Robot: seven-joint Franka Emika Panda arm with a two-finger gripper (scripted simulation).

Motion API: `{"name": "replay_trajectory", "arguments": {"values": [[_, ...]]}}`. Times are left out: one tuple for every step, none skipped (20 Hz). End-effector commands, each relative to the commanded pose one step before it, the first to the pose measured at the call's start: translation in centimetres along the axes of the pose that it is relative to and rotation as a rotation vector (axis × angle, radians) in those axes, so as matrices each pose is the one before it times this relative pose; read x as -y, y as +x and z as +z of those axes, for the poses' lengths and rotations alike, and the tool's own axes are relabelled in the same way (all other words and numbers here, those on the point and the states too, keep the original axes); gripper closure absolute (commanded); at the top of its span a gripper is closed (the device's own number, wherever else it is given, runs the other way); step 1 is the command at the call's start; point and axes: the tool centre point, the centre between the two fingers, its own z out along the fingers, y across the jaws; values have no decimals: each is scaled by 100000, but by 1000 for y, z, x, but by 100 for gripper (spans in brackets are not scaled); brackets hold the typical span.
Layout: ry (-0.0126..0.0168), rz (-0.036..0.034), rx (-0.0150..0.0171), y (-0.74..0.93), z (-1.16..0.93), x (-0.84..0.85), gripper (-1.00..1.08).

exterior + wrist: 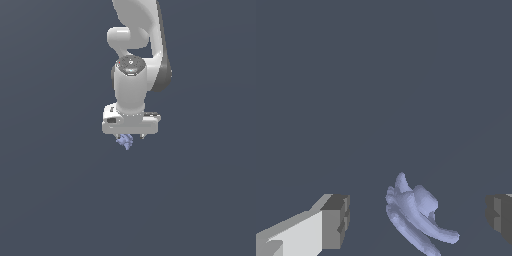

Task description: Pick up the object and move it to a goal position.

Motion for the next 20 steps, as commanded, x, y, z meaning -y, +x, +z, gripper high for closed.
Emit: {"name": "replay_trajectory", "arguments": {"values": [[0,0,0,0,0,-1,-92],[0,0,0,-3,-24,-39,-92],[19,-136,72,2,-27,-33,-92],[22,-148,79,-2,-67,-99,-92],[32,-219,114,-3,-88,-129,-92],[42,-286,145,-5,-109,-160,-92],[47,-332,161,-9,-122,-181,-92],[38,-286,130,-10,-98,-148,-92],[28,-229,95,-9,-68,-105,-92],[16,-158,58,-8,-42,-69,-92],[7,-94,27,-5,-15,-29,-92],[0,0,0,-1,6,-7,-92],[-8,63,-28,4,13,37,-92],[-3,153,-21,12,6,34,-92],[1,97,-6,7,-7,6,-92],[0,0,0,-2,-2,-18,-92],[-2,-169,11,-11,12,1,-92],[-5,-284,11,-23,23,-13,-92],[-8,-414,14,-33,37,-17,-92],[-11,-539,16,-44,50,-23,-92]]}}
